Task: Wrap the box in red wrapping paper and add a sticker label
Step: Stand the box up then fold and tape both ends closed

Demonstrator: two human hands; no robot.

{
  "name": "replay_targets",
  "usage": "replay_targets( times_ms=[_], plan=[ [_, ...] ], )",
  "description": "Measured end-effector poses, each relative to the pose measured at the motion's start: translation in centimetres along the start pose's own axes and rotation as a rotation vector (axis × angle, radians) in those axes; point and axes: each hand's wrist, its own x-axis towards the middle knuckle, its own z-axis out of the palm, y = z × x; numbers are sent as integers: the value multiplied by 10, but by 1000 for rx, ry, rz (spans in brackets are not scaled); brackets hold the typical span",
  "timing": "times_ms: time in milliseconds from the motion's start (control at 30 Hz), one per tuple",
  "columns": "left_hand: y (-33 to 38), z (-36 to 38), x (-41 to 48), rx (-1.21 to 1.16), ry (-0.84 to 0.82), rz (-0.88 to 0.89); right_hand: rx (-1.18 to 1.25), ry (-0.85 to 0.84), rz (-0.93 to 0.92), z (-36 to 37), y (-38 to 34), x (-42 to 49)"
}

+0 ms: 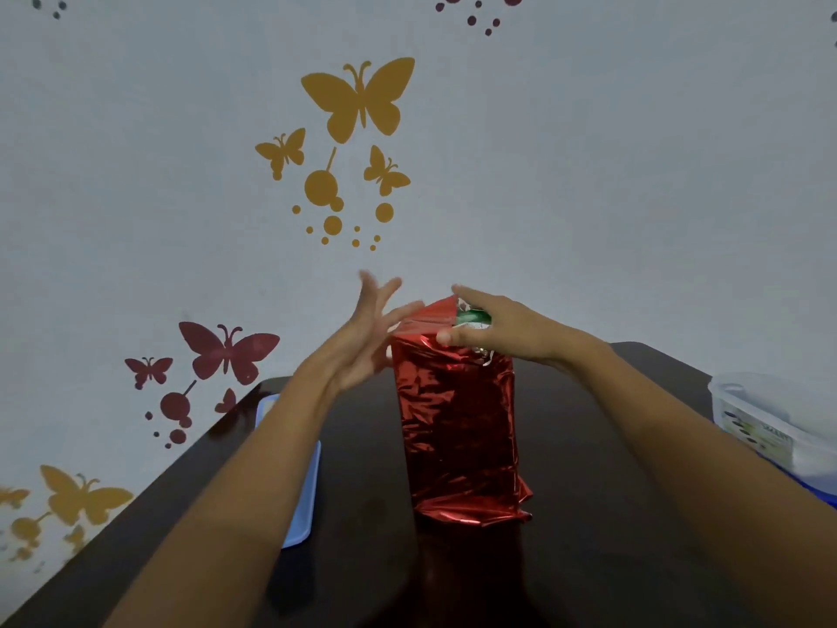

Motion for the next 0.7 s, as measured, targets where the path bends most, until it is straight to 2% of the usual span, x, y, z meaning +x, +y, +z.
replay_targets(
  times_ms=[133, 233, 300, 433, 533, 600, 633, 700],
  plan=[
    [-46, -1, -28, 275, -70, 111, 102, -47, -23, -9, -8, -4],
    [-47, 10, -35, 339, 45, 157, 27, -41, -77, -25, -10, -9],
    [-44, 8, -35, 332, 47, 153, -87, -59, -92, -44, -8, -12],
    [-43, 9, -36, 397, -22, 160, -542, -155, 0, -87, -15, -10],
    [-40, 11, -34, 411, -27, 158, -873, -70, -114, -95, -23, 11],
    [-42, 10, -33, 401, -12, 141, -979, -9, -221, -93, -30, 18],
    [-42, 10, -34, 394, -6, 136, -955, 40, -257, -93, -33, 19],
    [-43, 9, -35, 389, 6, 131, -648, 310, -352, -94, -37, 13]
  ],
)
